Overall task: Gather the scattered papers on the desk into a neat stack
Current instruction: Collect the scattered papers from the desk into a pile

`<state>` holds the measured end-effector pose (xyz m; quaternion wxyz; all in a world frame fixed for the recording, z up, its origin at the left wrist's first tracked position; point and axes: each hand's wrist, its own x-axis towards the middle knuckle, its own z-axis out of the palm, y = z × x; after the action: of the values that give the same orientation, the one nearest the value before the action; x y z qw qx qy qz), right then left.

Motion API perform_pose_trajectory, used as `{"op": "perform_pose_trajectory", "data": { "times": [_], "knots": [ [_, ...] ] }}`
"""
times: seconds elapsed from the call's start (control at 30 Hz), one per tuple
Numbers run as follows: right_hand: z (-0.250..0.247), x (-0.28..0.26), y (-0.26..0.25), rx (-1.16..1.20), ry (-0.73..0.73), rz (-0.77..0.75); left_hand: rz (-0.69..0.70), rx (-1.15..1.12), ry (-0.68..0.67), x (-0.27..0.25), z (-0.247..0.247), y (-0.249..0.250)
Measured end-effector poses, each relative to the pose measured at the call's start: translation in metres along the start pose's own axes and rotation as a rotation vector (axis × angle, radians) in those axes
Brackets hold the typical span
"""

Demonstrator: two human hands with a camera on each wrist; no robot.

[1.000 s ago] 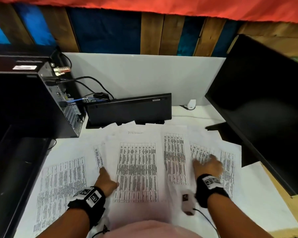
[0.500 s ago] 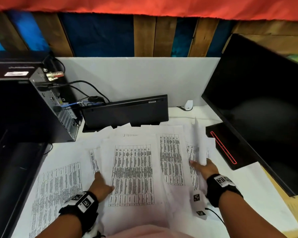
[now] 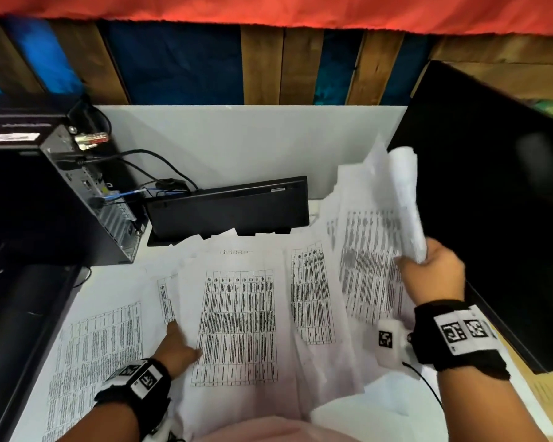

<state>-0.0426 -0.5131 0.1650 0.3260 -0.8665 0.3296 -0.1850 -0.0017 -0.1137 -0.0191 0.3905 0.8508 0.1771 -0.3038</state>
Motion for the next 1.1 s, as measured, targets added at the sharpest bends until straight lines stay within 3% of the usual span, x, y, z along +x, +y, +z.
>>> {"op": "perform_pose_trajectory", "data": {
  "times": [0.17,0.27,0.37,0.47,0.6,0.7,0.77,0.87,0.97,1.1],
  "knots": [
    [-0.051,-0.006,-0.052,0.419,0.094,-0.172,-0.006,-0.007,-0.027,-0.002,-0.002,-0.001],
    [-0.063,-0.017,-0.071,0.645,0.032,-0.225,-0.011,-0.028,-0.041,-0.01,-0.001,0.006],
    [-0.041,-0.017,-0.067,0.707,-0.081,-0.184,-0.002,-0.083,-0.029,-0.015,0.0,0.01],
    [0.022,-0.018,-0.036,0.635,-0.247,-0.014,-0.004,-0.229,-0.009,-0.021,-0.001,0.015],
    [0.116,-0.046,0.006,0.393,-0.616,0.298,-0.033,-0.533,-0.034,-0.027,-0.002,0.023],
    [0.15,-0.073,0.02,0.171,-0.778,0.408,-0.106,-0.527,-0.074,-0.033,-0.006,0.022],
    [0.155,-0.081,0.025,0.06,-0.754,0.402,-0.083,-0.53,-0.053,-0.032,-0.009,0.015],
    [0.16,-0.079,0.038,-0.046,-0.586,0.364,0.005,-0.398,-0.028,-0.023,-0.011,0.004],
    [0.159,-0.073,0.043,-0.017,-0.463,0.402,0.026,-0.224,-0.065,-0.02,-0.011,-0.001],
    [0.165,-0.08,0.033,-0.081,-0.563,0.368,0.068,-0.168,-0.085,-0.028,-0.008,-0.001]
  ]
}}
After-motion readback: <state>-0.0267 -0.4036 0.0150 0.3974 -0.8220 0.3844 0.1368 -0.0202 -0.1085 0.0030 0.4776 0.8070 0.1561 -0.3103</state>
